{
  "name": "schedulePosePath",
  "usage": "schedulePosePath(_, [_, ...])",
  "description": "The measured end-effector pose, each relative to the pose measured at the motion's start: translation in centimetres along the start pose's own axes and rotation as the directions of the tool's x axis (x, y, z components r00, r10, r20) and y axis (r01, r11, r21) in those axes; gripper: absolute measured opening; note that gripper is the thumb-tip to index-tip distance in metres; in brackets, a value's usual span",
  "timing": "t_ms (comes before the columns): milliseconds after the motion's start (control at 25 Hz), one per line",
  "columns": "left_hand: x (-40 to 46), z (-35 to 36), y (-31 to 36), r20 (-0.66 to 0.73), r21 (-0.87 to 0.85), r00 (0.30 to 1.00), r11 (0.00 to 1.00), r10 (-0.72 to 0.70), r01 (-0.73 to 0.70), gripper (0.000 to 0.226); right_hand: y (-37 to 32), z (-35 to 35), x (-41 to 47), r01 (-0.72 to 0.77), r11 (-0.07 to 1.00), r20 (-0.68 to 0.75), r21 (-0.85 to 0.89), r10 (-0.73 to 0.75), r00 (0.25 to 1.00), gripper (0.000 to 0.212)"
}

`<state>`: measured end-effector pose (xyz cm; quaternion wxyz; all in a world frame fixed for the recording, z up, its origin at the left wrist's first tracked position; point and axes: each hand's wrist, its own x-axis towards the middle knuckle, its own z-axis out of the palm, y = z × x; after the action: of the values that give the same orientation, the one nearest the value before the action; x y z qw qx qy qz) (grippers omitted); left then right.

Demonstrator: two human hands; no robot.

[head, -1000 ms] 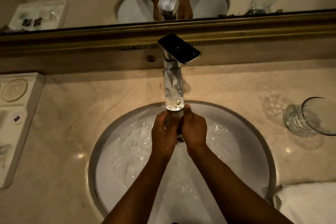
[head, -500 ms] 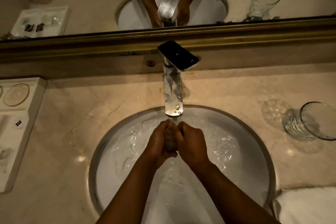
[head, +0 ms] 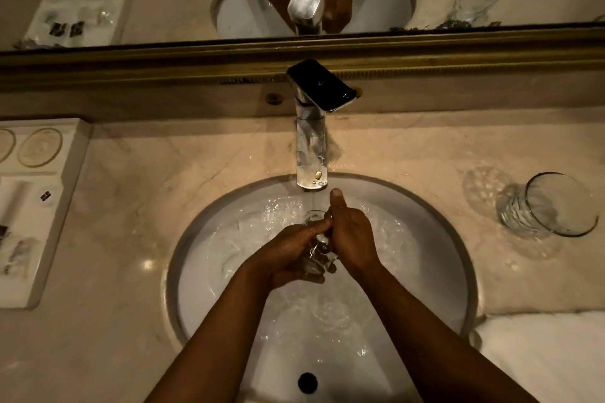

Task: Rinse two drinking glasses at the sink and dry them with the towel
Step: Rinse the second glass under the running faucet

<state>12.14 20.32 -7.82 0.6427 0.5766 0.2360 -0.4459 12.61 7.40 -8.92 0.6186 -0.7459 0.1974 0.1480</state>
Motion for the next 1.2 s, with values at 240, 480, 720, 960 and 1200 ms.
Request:
schedulePosePath(240, [-1.4,1.7,-2.1,-0.214,-0.186,0.974,0.982,-0.071,0.031,0.059,1.0,-1.3,-2.9,-0.158,0.987,0.126,-0.029,0.160,0.979,0.028])
schedulePosePath(480, [-4.3,3.2,-5.9,-0.062,-0.620,0.983,0.778,-0.173,0.098,0.058,1.9,-2.5,-6.8,-0.386,0.922,0.262,0.019,0.368,0.892,0.025])
schedulePosePath(720, [-7.5,3.7,-6.8,-0.064,-0.557,0.983,0.823,-0.172,0.108,0.050,0.4,-4.7,-10.5,-0.419,0.908,0.236,-0.027,0.413,0.880,0.028])
schedulePosePath(960, [-9.5,2.9,-5.2,-0.357,-0.321,0.920,0.904,0.161,-0.282,0.092,-8.7,-6.7,-7.9,-0.044,0.998,0.010,0.046,0.044,0.999,0.025])
schedulePosePath(1200, [-11.4,2.7,-2.1,-0.469,-0.099,0.793,0.869,0.390,-0.486,0.087,-18.3,-6.3,-3.8,0.077,0.981,0.077,0.176,-0.092,0.993,0.043])
